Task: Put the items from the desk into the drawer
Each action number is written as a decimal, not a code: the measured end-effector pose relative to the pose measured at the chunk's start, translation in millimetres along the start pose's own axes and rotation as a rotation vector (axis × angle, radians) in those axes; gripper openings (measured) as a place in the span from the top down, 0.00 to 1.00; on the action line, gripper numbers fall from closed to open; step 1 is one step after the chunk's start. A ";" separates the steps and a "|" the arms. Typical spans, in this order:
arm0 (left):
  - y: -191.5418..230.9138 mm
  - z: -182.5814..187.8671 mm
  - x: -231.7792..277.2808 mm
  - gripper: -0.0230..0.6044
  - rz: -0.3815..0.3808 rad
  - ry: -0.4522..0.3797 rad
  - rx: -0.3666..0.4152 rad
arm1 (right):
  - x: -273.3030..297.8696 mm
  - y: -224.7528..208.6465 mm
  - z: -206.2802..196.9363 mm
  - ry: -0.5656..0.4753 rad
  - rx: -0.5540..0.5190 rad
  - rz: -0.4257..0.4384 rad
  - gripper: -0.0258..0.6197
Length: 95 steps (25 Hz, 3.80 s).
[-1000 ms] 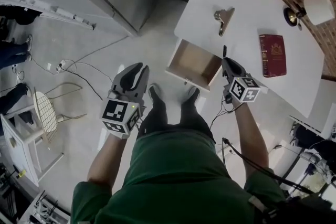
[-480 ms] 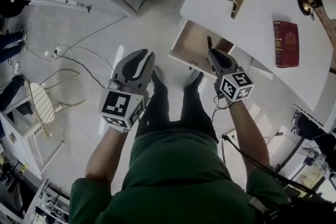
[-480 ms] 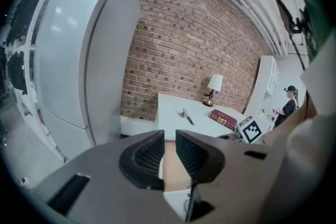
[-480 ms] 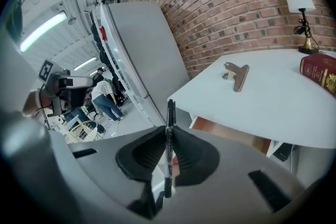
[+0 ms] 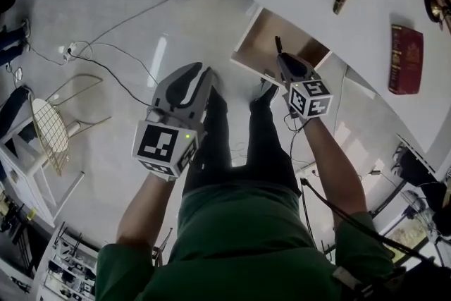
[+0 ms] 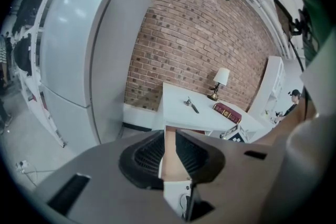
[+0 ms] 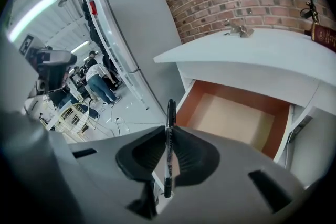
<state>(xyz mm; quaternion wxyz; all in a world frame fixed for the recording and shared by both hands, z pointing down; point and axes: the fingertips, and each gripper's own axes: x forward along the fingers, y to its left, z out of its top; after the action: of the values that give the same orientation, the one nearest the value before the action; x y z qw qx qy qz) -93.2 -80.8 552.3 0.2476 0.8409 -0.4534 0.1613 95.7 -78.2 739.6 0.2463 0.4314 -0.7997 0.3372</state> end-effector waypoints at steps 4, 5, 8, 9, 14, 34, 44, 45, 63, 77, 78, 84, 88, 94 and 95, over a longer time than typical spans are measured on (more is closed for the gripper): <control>5.2 -14.9 5.2 0.87 -0.001 0.026 -0.025 | 24.1 -13.5 -12.3 0.032 0.054 -0.010 0.89; 7.3 -17.7 6.0 0.87 0.000 0.030 -0.032 | 29.9 -17.3 -15.1 0.037 0.067 -0.017 0.89; 15.3 -23.9 7.8 0.87 0.011 0.011 -0.040 | 45.0 -24.7 -21.6 0.054 0.083 -0.025 0.89; 16.2 -26.9 8.0 0.87 0.011 0.019 -0.048 | 49.8 -25.9 -23.4 0.062 0.083 -0.022 0.89; 20.2 -45.7 9.0 0.87 0.014 0.039 -0.076 | 77.9 -31.2 -34.3 0.129 0.046 -0.012 0.89; 54.0 -94.0 7.5 0.87 0.058 0.116 -0.183 | 174.0 -56.8 -71.6 0.335 0.046 0.021 0.88; 62.6 -103.9 9.6 0.87 0.071 0.121 -0.199 | 193.2 -62.1 -90.8 0.445 -0.047 -0.008 0.89; 62.2 -103.9 9.9 0.87 0.068 0.121 -0.199 | 193.7 -61.4 -93.3 0.455 -0.048 -0.007 0.89; 50.0 -61.2 10.8 0.87 0.051 0.064 -0.149 | 141.3 -44.0 -62.2 0.386 -0.035 -0.019 0.84; 15.2 31.1 -10.1 0.87 0.077 -0.104 -0.042 | 2.5 31.2 82.7 0.095 -0.082 0.096 0.89; 11.6 38.8 -12.5 0.87 0.076 -0.111 -0.030 | -7.9 33.1 95.2 0.070 -0.082 0.096 0.89; -4.5 87.9 -31.1 0.87 0.088 -0.174 0.053 | -68.8 44.5 160.4 -0.099 -0.095 0.071 0.92; -5.2 108.7 -46.8 0.87 0.112 -0.203 0.050 | -120.0 58.6 208.7 -0.224 -0.137 0.043 0.94; -46.1 170.0 -52.8 0.87 0.050 -0.287 0.156 | -184.0 72.6 265.0 -0.371 -0.182 0.033 0.95; -52.6 184.7 -53.1 0.87 0.037 -0.312 0.172 | -191.8 75.9 274.8 -0.396 -0.188 0.031 0.95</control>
<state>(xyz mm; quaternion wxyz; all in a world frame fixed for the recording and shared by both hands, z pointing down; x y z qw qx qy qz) -68.8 -123.9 359.3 0.0984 0.8654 -0.4861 0.0714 99.5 -154.0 404.5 0.1182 0.4519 -0.8671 0.1733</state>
